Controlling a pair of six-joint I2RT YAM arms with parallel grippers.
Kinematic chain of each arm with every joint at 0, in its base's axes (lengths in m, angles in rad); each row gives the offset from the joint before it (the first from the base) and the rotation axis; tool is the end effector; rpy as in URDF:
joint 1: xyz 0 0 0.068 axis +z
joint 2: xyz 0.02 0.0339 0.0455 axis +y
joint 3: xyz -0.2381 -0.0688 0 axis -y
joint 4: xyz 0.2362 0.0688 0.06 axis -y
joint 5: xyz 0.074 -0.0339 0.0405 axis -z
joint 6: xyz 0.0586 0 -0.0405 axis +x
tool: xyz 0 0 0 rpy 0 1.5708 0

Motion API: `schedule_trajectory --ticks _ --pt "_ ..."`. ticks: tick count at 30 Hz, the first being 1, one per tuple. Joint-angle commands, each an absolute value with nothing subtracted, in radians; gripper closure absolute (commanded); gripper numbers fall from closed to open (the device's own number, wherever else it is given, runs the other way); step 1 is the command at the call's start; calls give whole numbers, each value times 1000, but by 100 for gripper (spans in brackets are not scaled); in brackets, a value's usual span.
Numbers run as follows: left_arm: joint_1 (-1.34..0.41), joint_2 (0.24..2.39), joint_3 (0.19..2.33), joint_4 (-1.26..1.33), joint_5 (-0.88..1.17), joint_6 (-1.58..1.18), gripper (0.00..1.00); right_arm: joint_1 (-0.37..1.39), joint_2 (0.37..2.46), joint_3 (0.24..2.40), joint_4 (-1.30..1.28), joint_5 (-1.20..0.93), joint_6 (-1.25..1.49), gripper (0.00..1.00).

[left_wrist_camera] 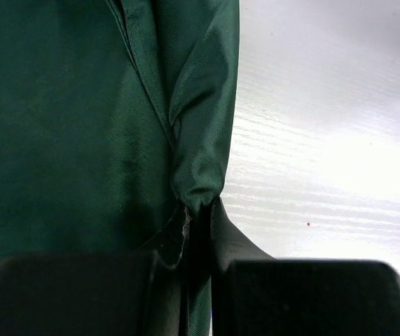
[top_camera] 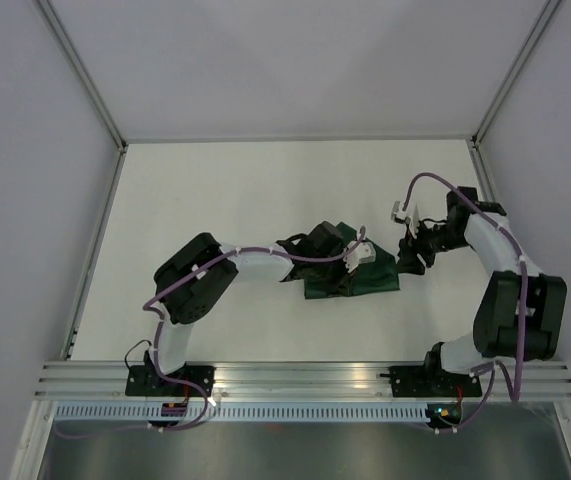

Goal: Fold the napkin, place the utensils inside, and roll it up
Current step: Roll the napkin at the center of the board.

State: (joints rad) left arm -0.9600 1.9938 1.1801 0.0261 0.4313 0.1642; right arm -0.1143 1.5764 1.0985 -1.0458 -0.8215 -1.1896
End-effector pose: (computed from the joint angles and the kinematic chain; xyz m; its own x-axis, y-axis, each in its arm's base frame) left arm 0.2170 -0.3527 0.1100 -0.2517 0.6184 -0.7445 0.9675 0.1807 -0.1769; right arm 0.2672 0.0125 0.1825 -0.4095 -0.5894 -0.6964 -0.9050 0.3590 0.2284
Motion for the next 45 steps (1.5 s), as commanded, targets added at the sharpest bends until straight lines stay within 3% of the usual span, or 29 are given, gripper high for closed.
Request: schedule_trajectory --ticks 1,10,13,32,45 --pt "-931 2094 1221 -213 566 63 98 -114 1374 956 -1008 -831 -1235 42" --pt "-855 2183 1299 -317 738 11 98 55 947 577 -488 -655 -994 37" --pt "-836 2209 1315 -337 802 -26 98 158 911 525 -401 -583 -947 33" --pt "-788 2296 1417 -439 873 -110 97 563 1121 502 -299 -380 -902 34" --pt "-778 2313 1437 -443 867 -132 95 638 1255 479 -221 -342 -874 43"
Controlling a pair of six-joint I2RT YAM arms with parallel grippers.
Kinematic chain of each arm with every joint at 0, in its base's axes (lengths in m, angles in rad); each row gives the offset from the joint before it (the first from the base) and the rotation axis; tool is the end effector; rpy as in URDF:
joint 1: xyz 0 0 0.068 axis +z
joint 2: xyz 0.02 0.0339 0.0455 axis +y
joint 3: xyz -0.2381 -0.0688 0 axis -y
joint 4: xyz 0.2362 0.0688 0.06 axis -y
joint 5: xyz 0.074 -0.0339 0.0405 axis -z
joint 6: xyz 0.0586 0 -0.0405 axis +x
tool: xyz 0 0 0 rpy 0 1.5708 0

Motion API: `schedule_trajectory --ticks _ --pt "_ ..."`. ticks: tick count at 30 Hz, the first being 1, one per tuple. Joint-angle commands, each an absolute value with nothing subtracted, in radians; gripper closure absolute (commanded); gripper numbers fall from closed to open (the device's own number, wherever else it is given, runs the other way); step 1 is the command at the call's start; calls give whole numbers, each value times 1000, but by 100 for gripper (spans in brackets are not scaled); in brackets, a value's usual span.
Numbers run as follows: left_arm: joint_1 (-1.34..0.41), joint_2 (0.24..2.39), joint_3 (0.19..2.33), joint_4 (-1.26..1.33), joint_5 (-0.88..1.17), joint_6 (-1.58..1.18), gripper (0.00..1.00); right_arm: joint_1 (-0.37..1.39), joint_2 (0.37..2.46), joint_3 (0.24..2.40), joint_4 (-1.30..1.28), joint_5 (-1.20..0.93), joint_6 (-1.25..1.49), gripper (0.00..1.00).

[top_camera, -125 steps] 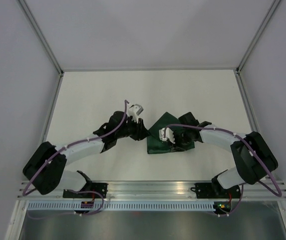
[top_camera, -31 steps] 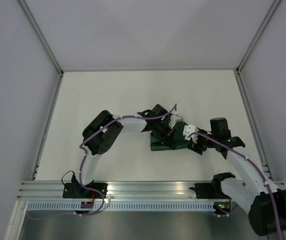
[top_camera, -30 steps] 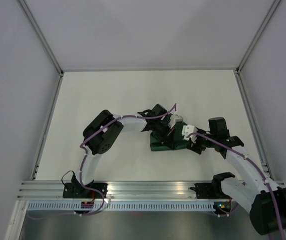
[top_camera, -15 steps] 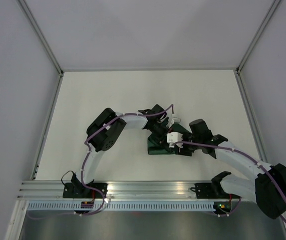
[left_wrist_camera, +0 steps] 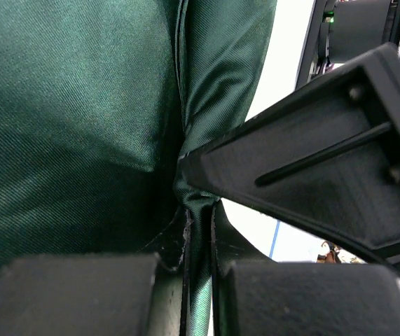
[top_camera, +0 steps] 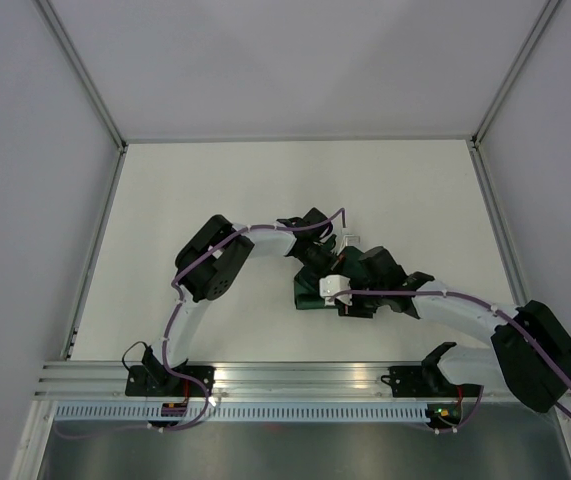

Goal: Fold the napkin, place the utensils inside, and roll it up
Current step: Roll the napkin at the center of the board.

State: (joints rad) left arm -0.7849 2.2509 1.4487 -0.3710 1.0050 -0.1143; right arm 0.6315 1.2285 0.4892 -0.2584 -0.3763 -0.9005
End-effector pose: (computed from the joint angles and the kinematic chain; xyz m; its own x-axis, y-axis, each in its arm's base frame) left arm 0.2607 -0.3303 0.0733 -0.7176 0.6305 -0.2959 0.5318 0.2216 -0.8174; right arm 0.1687 0.1500 0.1150 0.1350 -0.8042 -0.5788 -0.9724 0.0045 -0.2331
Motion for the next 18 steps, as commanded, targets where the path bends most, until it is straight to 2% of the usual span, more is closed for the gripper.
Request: schedule_trajectory --ticks 1,4,5,6,7,8,11,18 --pt "-778 2313 1436 -445 867 -132 94 640 1262 479 -215 -344 -870 45" --pt "-778 2303 1437 -445 861 -138 86 640 1275 480 -221 -341 -867 53" --pt "-778 2292 1437 -445 856 -143 82 640 1278 479 -222 -339 -868 57" --pt "-776 2283 1437 -443 854 -150 73 640 1282 479 -227 -339 -870 60" --pt "-776 2272 1436 -440 851 -155 71 640 1285 479 -232 -339 -873 63" --pt "-776 2258 1433 -433 848 -163 70 640 1289 477 -235 -339 -874 70" --pt "-769 2203 1424 -400 836 -199 66 638 1307 479 -244 -351 -876 77" --pt "-713 2051 1359 -287 831 -302 63 598 1356 518 -317 -448 -890 85"
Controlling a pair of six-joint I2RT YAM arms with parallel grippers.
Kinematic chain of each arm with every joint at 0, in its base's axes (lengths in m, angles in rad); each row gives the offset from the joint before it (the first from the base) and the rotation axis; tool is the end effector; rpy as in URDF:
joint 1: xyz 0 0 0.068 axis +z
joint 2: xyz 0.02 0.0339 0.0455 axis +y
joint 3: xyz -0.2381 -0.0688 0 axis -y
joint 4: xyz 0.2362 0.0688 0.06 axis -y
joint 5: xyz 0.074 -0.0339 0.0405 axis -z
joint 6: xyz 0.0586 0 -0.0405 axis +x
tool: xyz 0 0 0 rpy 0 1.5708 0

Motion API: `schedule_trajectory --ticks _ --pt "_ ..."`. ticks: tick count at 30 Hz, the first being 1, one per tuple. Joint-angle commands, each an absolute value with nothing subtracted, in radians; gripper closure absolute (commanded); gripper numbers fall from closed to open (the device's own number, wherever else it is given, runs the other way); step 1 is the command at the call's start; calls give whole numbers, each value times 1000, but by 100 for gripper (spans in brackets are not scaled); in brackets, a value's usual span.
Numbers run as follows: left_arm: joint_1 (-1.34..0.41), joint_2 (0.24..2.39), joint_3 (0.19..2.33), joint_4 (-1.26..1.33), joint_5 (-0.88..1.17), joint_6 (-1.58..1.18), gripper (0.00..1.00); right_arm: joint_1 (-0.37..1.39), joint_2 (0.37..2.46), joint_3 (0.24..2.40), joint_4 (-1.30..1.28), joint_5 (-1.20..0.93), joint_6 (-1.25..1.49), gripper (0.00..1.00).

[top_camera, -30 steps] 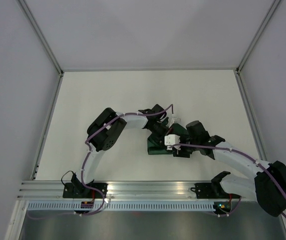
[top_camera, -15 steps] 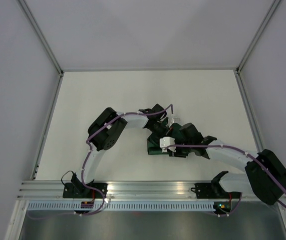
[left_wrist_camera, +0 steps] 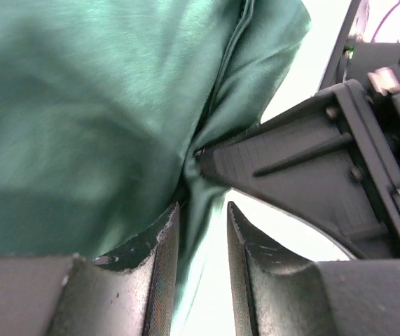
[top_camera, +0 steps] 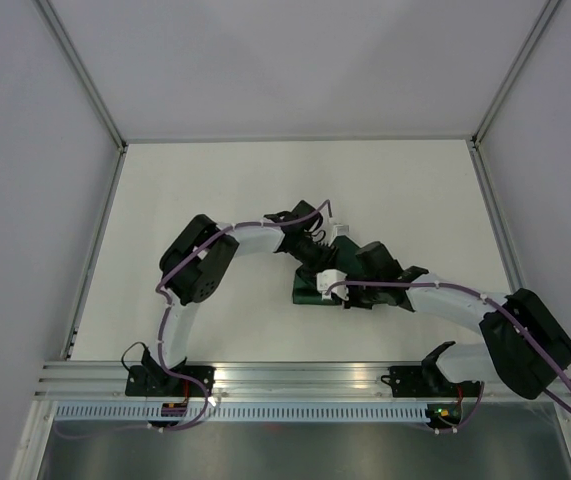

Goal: Fold the napkin, place the utensils inside, and roll it up
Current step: Roll the napkin at the center of the board.

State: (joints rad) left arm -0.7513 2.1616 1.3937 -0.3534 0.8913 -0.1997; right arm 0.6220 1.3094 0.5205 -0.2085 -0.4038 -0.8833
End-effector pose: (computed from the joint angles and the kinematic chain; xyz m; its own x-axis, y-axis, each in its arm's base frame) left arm 0.2702 -0.3148 0.0905 -0.7792 0.5572 -0.2869 0.5319 0.3459 -0.7729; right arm 0.1791 0.1567 0.1108 0.1147 -0.7922 -0.5994 -0.9776 0.0172 -0.2098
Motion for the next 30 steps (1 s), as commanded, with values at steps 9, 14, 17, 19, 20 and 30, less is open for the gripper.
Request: schedule_trajectory --ticks 9,14,17,19,20,30 --pt "-650 1804 1108 -5 657 -385 63 451 1483 646 -547 -642 -1038 86" --pt "-660 1619 824 407 474 -439 57 370 1609 751 -689 -719 -1133 86" --pt "-689 1559 715 520 365 -394 56 339 1676 805 -770 -755 -1187 86" --pt "-764 1514 684 529 249 -274 56 324 1710 831 -821 -771 -1215 86" --pt "-825 1505 683 525 214 -183 56 318 1741 854 -834 -776 -1224 86" --pt "-1110 1612 739 486 -67 270 37 272 1873 957 -960 -811 -1282 86"
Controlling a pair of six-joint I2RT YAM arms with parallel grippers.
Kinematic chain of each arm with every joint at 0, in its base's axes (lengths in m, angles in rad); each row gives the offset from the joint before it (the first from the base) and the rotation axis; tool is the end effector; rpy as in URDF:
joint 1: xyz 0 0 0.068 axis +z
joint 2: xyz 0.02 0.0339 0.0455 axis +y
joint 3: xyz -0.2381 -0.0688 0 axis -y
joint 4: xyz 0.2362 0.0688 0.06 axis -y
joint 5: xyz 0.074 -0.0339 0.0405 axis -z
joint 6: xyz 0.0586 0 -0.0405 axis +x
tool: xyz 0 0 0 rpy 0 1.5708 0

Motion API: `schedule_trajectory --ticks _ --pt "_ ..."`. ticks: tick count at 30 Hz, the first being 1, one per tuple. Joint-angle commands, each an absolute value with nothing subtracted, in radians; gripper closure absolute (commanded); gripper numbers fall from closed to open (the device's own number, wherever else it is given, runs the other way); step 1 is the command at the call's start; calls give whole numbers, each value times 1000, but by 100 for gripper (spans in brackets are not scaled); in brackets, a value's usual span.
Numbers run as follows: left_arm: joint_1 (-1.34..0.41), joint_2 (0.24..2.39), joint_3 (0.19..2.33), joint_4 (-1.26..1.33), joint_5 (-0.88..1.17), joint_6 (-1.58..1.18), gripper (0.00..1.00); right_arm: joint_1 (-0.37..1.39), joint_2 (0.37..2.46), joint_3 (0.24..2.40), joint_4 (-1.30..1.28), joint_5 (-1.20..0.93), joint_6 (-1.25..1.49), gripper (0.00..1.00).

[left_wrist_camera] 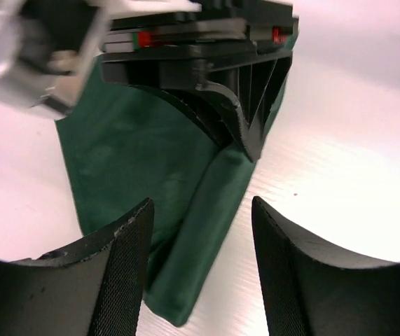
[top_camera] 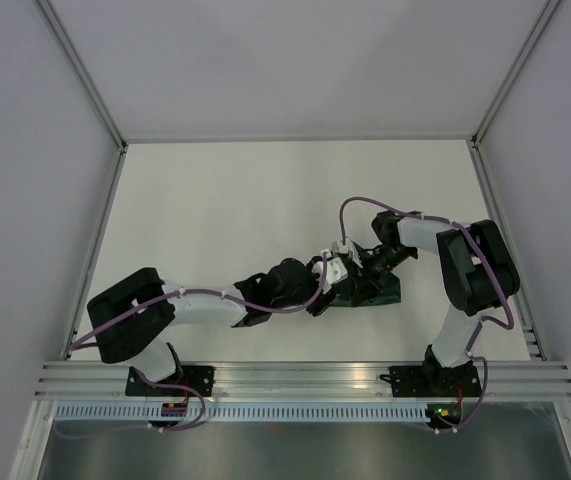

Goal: Fold the napkin, place the utensils inside, and roll it up
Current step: Roll the napkin at the center of the board.

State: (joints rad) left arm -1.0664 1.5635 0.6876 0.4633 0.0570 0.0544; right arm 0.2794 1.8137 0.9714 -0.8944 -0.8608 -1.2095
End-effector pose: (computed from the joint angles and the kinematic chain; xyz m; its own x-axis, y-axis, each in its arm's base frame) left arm 0.1599 -0.2966 0.1554 -0.1446 0.3743 -0.9160 0.9085 0.4171 0.0270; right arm 0.2384 0.1146 0.0977 -0.2796 -0.7146 -0.6413 -0.9078 -0.0207 0.4189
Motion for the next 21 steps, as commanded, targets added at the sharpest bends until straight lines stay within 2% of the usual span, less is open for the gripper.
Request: schedule_trajectory --ticks 1,5,8,17,21 --pt "-1149 1644 747 492 -89 340 37 272 1882 965 -962 -811 -1282 86" --pt "-1202 1727 772 520 -152 493 35 268 1907 983 -976 -815 -1282 86" --pt "-1213 1764 782 528 -121 543 35 264 1917 988 -973 -813 -1282 86" --pt "-1226 1830 818 500 -45 574 34 259 1942 1003 -971 -807 -1267 87" --pt "-1224 1873 851 430 32 563 42 259 1945 1006 -969 -805 -1262 87"
